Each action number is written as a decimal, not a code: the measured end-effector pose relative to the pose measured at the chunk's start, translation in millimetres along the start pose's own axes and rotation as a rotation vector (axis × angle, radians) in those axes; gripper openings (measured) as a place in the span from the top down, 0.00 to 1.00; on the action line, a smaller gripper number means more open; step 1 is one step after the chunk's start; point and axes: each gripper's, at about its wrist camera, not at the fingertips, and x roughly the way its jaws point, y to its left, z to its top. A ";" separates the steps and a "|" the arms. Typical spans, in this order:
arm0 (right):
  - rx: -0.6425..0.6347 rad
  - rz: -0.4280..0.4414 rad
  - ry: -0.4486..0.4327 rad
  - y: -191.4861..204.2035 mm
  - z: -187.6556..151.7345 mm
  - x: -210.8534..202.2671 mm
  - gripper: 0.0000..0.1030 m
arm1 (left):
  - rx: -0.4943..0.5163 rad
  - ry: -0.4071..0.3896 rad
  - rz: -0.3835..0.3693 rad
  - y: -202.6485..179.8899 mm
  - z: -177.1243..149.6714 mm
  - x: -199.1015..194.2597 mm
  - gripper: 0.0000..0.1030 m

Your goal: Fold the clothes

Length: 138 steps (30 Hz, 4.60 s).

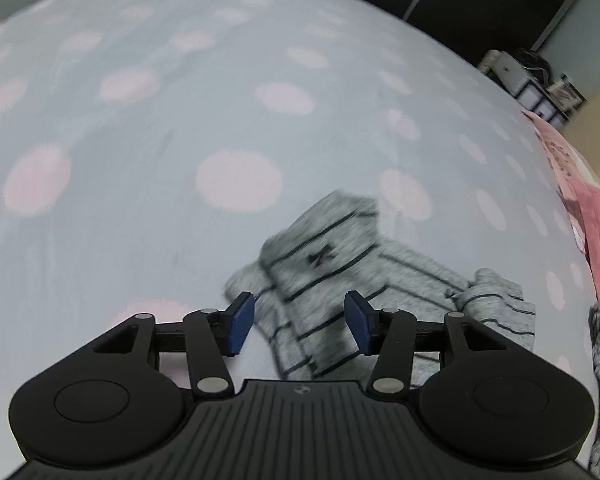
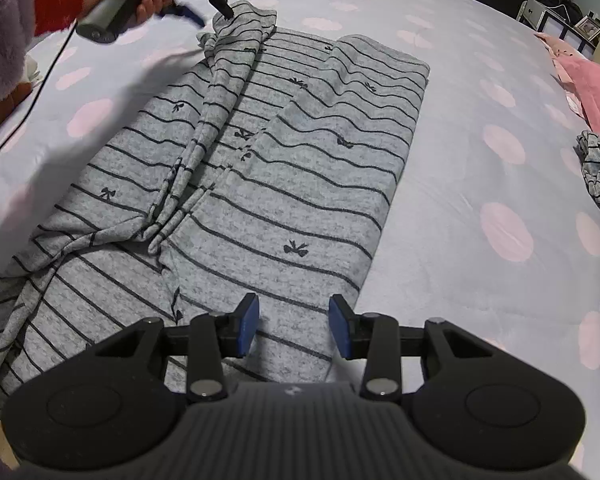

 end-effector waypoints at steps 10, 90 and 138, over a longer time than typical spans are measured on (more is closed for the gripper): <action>-0.005 -0.005 0.003 -0.4 -1.0 1.2 0.59 | -0.093 -0.065 -0.058 8.0 -7.5 17.7 0.94; -0.116 0.002 -0.022 38.2 -9.1 -14.8 0.59 | 0.579 -0.001 -0.018 -93.5 -129.3 -15.6 0.86; -0.130 0.000 -0.122 31.5 -18.8 -61.2 0.59 | 0.561 -0.021 -0.184 -78.9 -223.7 -110.3 0.82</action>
